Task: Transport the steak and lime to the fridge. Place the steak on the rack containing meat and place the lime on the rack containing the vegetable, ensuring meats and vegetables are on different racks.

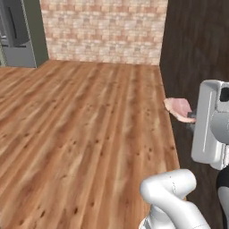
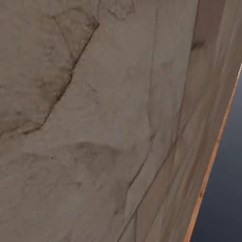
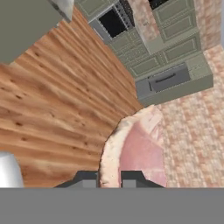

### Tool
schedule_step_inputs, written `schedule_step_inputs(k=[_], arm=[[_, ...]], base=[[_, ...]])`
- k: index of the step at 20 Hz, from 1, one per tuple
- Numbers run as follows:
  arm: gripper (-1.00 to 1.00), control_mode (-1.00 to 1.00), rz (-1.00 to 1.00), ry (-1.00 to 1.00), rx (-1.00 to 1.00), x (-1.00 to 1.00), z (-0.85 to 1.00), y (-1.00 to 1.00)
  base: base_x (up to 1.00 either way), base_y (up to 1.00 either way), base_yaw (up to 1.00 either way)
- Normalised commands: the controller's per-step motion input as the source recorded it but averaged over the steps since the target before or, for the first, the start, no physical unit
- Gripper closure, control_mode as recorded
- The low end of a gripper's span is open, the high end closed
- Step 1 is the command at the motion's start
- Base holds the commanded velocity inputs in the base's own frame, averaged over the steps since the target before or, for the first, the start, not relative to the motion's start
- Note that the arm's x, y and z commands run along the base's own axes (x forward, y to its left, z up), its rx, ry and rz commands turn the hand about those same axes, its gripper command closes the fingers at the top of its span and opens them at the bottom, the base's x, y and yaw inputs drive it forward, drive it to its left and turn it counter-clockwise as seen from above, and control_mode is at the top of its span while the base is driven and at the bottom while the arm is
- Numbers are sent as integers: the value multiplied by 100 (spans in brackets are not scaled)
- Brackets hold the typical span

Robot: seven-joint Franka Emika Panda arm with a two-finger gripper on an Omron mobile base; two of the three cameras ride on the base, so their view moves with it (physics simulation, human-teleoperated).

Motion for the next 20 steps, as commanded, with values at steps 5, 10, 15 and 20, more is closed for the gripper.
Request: schedule_step_inputs(k=[5,10,15,20], arm=[[100,100,0,0,0,0,0,0],[100,100,0,0,0,0,0,0],[100,100,0,0,0,0,0,0],[100,100,0,0,0,0,0,0]], base=[[100,7,0],[100,19,0],[100,49,0],[100,90,0]])
